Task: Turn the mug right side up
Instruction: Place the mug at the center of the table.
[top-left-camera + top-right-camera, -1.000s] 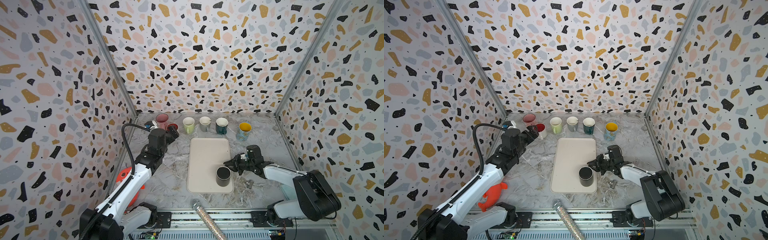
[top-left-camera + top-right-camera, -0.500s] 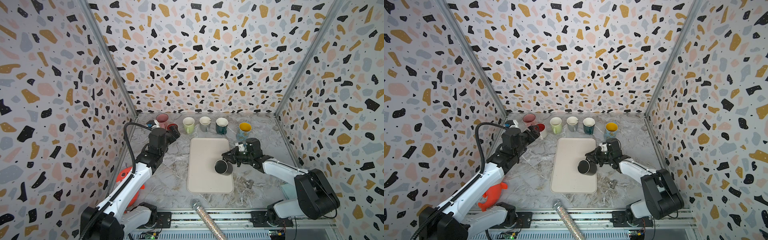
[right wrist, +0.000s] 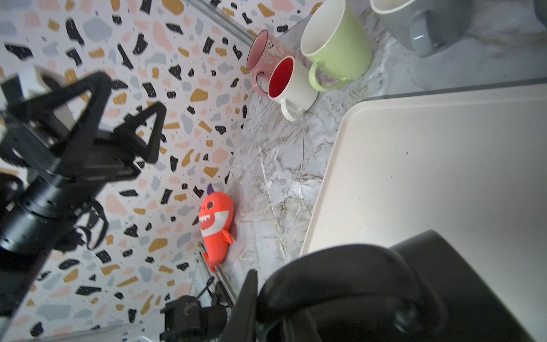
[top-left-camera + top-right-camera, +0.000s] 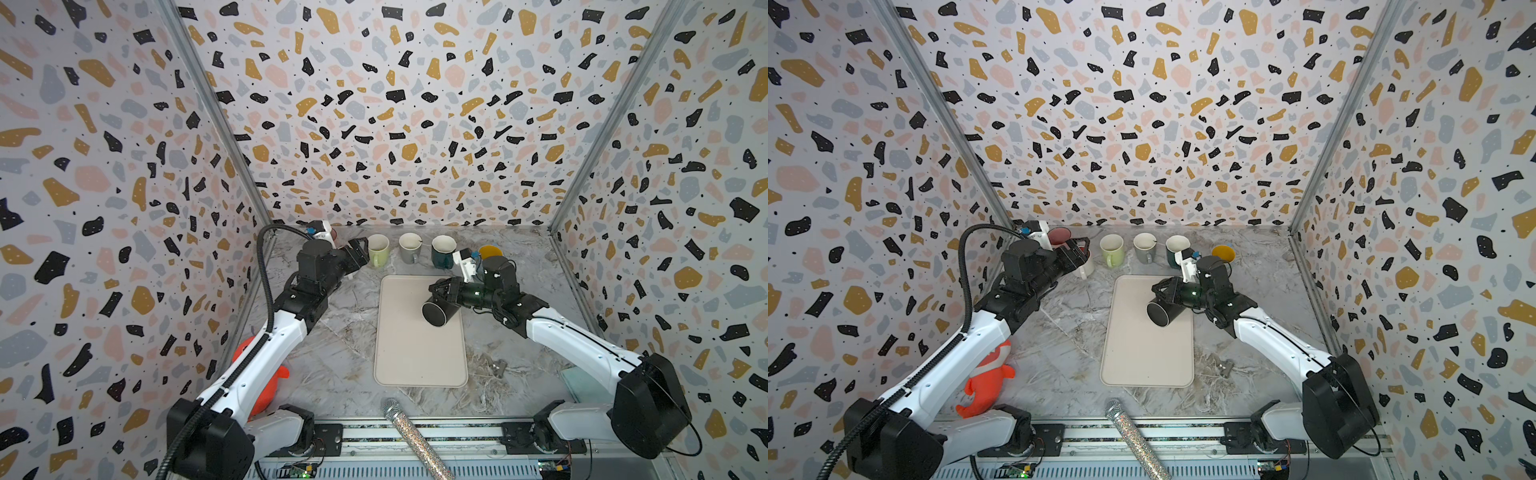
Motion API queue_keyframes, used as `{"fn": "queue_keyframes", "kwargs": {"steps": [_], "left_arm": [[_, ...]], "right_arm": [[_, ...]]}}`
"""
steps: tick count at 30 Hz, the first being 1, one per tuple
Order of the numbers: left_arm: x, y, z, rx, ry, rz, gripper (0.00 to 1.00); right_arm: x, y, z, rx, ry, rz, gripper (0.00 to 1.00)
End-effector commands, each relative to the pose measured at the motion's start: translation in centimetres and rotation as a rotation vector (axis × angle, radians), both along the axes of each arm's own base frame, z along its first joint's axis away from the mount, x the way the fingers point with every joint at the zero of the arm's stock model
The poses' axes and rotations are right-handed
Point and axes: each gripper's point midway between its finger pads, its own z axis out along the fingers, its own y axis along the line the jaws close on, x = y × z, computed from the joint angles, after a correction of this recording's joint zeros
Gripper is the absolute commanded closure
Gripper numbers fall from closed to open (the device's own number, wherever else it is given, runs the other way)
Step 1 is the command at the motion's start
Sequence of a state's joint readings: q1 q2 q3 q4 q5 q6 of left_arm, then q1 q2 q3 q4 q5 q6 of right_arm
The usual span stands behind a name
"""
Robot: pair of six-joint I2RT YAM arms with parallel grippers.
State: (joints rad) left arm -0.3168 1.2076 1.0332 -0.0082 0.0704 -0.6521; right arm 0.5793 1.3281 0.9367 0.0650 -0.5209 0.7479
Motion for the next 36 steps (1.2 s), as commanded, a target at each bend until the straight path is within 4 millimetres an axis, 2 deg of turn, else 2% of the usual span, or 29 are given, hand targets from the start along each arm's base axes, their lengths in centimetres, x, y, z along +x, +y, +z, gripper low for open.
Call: {"fn": "queue_keyframes", "kwargs": {"steps": [1, 4, 7, 10, 15, 24, 28, 36], "left_arm": [[-0.7, -3.0, 2.9, 0.032, -0.09, -0.203, 0.15], [-1.4, -4.9, 2.2, 0.081, -0.064, -0.349, 0.18], [-2.0, -6.1, 0.5, 0.13, 0.004, -0.459, 0.24], [-2.9, -6.9, -0.4, 0.155, 0.034, -0.544, 0.26], [-4.4, -7.1, -0.8, 0.189, 0.03, -0.603, 0.25], [-6.5, -7.9, -1.1, 0.224, 0.021, -0.681, 0.24], [-6.6, -8.5, -2.0, 0.236, 0.051, -0.698, 0.26], [-7.5, -10.0, -2.0, 0.256, 0.043, -0.75, 0.26]], "right_arm": [[-0.6, 1.3, 6.2, -0.063, -0.368, 0.074, 1.0], [-2.6, 2.9, 7.5, -0.146, -0.566, 0.154, 1.0], [-4.5, 4.2, 8.4, -0.207, -0.728, 0.205, 1.0], [-5.3, 4.8, 8.4, -0.255, -0.805, 0.235, 1.0], [-6.1, 5.5, 8.3, -0.328, -0.901, 0.275, 1.0], [-5.9, 6.8, 7.2, -0.394, -0.941, 0.335, 1.0], [-5.9, 7.4, 7.4, -0.382, -0.953, 0.343, 1.0], [-5.6, 8.3, 7.0, -0.373, -0.948, 0.36, 1.0]]}}
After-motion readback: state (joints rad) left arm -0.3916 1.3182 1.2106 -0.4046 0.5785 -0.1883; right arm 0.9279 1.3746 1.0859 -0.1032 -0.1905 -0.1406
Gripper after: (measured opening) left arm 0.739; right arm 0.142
